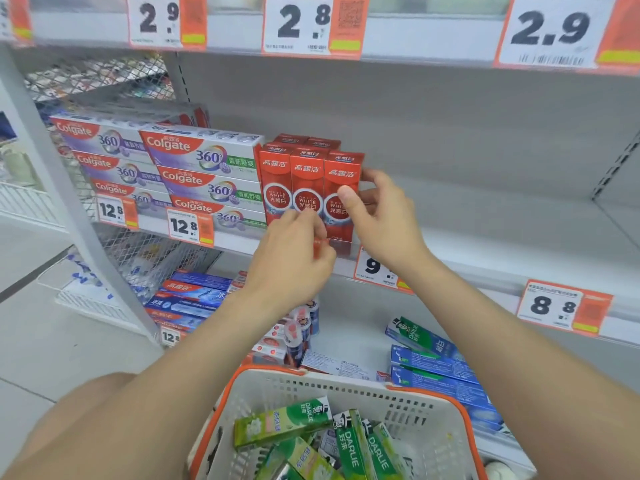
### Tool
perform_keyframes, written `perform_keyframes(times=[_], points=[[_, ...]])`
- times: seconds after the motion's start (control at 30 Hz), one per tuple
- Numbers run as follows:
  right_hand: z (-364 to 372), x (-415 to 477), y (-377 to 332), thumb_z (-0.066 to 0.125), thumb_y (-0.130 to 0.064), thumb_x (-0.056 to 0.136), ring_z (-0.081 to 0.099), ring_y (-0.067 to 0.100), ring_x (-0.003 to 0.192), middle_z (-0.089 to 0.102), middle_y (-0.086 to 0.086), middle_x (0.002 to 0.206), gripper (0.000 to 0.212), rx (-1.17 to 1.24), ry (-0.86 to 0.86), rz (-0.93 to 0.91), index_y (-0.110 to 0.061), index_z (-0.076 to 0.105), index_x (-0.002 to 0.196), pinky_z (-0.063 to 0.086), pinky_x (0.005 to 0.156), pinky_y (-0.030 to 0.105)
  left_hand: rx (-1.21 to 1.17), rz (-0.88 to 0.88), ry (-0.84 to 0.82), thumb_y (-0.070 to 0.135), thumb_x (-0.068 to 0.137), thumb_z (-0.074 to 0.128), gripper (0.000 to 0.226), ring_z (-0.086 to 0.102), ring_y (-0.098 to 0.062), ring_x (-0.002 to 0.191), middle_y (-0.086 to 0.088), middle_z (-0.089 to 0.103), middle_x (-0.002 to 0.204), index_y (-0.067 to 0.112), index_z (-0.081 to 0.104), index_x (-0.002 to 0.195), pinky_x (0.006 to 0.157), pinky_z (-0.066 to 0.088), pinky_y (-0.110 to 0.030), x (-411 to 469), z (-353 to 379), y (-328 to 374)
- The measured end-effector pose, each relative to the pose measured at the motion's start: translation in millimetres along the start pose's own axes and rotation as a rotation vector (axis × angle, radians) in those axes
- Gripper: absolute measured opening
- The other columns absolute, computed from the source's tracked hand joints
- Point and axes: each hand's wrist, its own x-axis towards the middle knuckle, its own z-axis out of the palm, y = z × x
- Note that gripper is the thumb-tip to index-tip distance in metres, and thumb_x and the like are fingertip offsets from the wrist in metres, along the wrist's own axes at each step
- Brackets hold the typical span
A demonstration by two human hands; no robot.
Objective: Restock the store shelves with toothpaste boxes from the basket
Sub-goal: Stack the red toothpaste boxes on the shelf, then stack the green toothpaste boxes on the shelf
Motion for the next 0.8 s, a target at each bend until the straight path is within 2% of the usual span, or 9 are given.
perform_keyframes(times=[0.2, 0.33, 0.4, 0.43, 0.5, 0.57, 0.67, 0.73, 0.8], points=[[-10.0, 0.9, 2.5, 0.079, -0.028, 0.088, 0.073, 0.005, 0.095, 0.076, -0.009, 0.108, 0.056, -0.142, -0.159, 0.066, -0.023, 0.055, 0.139, 0.060, 0.094, 0.039, 0.051, -0.025, -0.077, 0.031, 0.091, 0.058, 0.005, 0.064, -0.019, 0.088, 0.009, 0.068, 0.090, 0.027, 0.061, 0.093, 0.078, 0.055, -0.042, -1.6, 0.0, -0.8], [-12.9, -9.9, 5.4, 0.077, -0.033, 0.087, 0.063, 0.021, 0.124, 0.067, 0.005, 0.135, 0.075, -0.290, -0.161, 0.153, -0.016, 0.045, 0.152, 0.052, 0.106, 0.043, 0.085, -0.033, -0.202, 0.033, 0.093, 0.058, 0.006, 0.065, -0.018, 0.085, 0.011, 0.070, 0.089, 0.030, 0.060, 0.097, 0.078, 0.057, -0.041, -7.4, 1.5, -1.1], [-20.5, -21.0, 1.8, 0.072, -0.029, 0.088, 0.060, 0.022, 0.122, 0.065, 0.004, 0.132, 0.063, -0.345, -0.042, 0.106, -0.017, 0.049, 0.145, 0.048, 0.101, 0.033, 0.106, -0.026, -0.304, 0.033, 0.094, 0.057, 0.009, 0.064, -0.020, 0.090, 0.009, 0.070, 0.094, 0.029, 0.061, 0.101, 0.080, 0.057, -0.041, -11.6, 1.4, -0.9], [-25.6, -28.4, -2.5, 0.069, -0.025, 0.088, 0.061, 0.019, 0.114, 0.065, 0.001, 0.122, 0.052, -0.351, 0.013, 0.048, -0.018, 0.053, 0.137, 0.045, 0.094, 0.028, 0.124, -0.022, -0.373, 0.033, 0.094, 0.057, 0.010, 0.064, -0.022, 0.091, 0.006, 0.071, 0.096, 0.029, 0.061, 0.102, 0.081, 0.058, -0.041, -13.8, 3.3, -1.0], [-35.3, -43.8, -13.0, 0.065, -0.019, 0.087, 0.064, 0.017, 0.094, 0.068, -0.006, 0.096, 0.029, -0.373, 0.008, -0.053, -0.021, 0.062, 0.116, 0.046, 0.083, 0.028, 0.179, 0.002, -0.527, 0.037, 0.092, 0.057, 0.013, 0.065, -0.025, 0.093, 0.002, 0.070, 0.100, 0.029, 0.062, 0.101, 0.083, 0.058, -0.043, -18.7, 11.7, -0.8], [-40.1, -57.9, -15.7, 0.060, -0.021, 0.086, 0.065, 0.021, 0.081, 0.069, -0.008, 0.075, 0.012, -0.493, -0.147, -0.077, -0.023, 0.068, 0.095, 0.053, 0.079, 0.033, 0.272, 0.041, -0.697, 0.044, 0.093, 0.056, 0.023, 0.064, -0.028, 0.102, -0.002, 0.069, 0.111, 0.029, 0.062, 0.109, 0.090, 0.056, -0.045, -24.0, 26.1, 1.0], [-41.0, -79.1, -1.5, 0.054, -0.022, 0.089, 0.062, 0.031, 0.077, 0.059, 0.003, 0.071, 0.015, -0.787, -0.556, 0.029, -0.015, 0.059, 0.076, 0.055, 0.071, 0.038, 0.410, 0.117, -0.929, 0.046, 0.101, 0.052, 0.040, 0.060, -0.030, 0.118, -0.007, 0.063, 0.129, 0.025, 0.059, 0.134, 0.098, 0.052, -0.041, -33.5, 49.6, 8.2], [-44.4, -96.7, 13.3, 0.054, -0.017, 0.092, 0.056, 0.029, 0.066, 0.053, 0.006, 0.068, 0.025, -0.967, -0.884, 0.145, -0.013, 0.050, 0.068, 0.049, 0.064, 0.034, 0.478, 0.144, -1.035, 0.043, 0.104, 0.050, 0.043, 0.060, -0.033, 0.120, -0.009, 0.063, 0.131, 0.018, 0.059, 0.137, 0.098, 0.052, -0.042, -39.5, 66.9, 13.7], [-51.5, -114.5, 28.4, 0.054, -0.015, 0.094, 0.052, 0.026, 0.062, 0.055, 0.006, 0.071, 0.024, -1.127, -1.107, 0.230, -0.011, 0.050, 0.070, 0.048, 0.064, 0.034, 0.536, 0.176, -1.098, 0.040, 0.104, 0.050, 0.041, 0.064, -0.034, 0.116, -0.011, 0.065, 0.128, 0.013, 0.062, 0.132, 0.095, 0.055, -0.045, -47.2, 87.0, 19.1]])
